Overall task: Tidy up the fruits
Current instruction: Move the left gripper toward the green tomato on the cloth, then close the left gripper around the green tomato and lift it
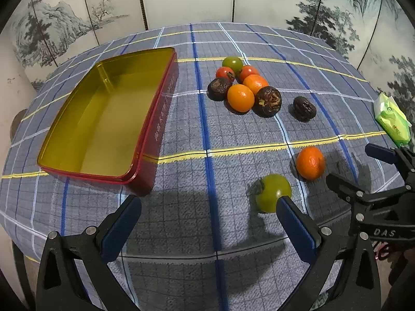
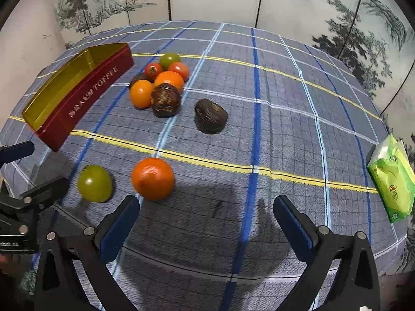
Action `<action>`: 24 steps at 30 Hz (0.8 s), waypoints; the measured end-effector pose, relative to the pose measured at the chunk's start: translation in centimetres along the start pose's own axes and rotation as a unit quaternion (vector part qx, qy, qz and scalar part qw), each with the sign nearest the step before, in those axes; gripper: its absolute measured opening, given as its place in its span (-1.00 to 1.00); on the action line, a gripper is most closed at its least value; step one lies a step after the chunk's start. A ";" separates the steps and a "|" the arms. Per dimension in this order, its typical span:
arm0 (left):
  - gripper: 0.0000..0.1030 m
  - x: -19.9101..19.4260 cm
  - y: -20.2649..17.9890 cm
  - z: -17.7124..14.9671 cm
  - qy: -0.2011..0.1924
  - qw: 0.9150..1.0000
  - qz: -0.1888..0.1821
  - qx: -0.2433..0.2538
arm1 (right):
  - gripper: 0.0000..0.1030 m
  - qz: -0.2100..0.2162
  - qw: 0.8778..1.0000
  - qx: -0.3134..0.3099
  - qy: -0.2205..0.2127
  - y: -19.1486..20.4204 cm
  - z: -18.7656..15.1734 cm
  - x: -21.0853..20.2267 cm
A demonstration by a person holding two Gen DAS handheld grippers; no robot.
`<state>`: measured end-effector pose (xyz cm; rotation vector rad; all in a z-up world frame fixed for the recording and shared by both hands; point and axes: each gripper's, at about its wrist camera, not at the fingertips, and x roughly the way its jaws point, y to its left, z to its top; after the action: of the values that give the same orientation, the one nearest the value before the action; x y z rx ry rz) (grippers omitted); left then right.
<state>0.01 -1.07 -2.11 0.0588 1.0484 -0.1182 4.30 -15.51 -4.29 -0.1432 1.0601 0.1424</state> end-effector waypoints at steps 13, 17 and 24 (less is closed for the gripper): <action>0.98 0.7 -1.0 -0.2 0.021 0.999 -0.027 0.009 | 0.98 -0.012 0.999 0.029 0.014 -2.4 -0.9 1.8; 0.93 1.1 -1.9 -0.3 0.034 0.999 -0.038 0.017 | 0.98 -0.012 0.999 0.037 0.015 -3.2 -1.4 2.0; 0.60 1.8 -3.1 -0.1 0.052 0.997 -0.054 0.033 | 0.98 -0.010 0.999 0.041 0.014 -3.8 -1.9 2.4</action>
<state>0.40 -4.30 -3.74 0.0694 1.1527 -0.2494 4.48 -19.46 -7.13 -0.0820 1.0900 0.0777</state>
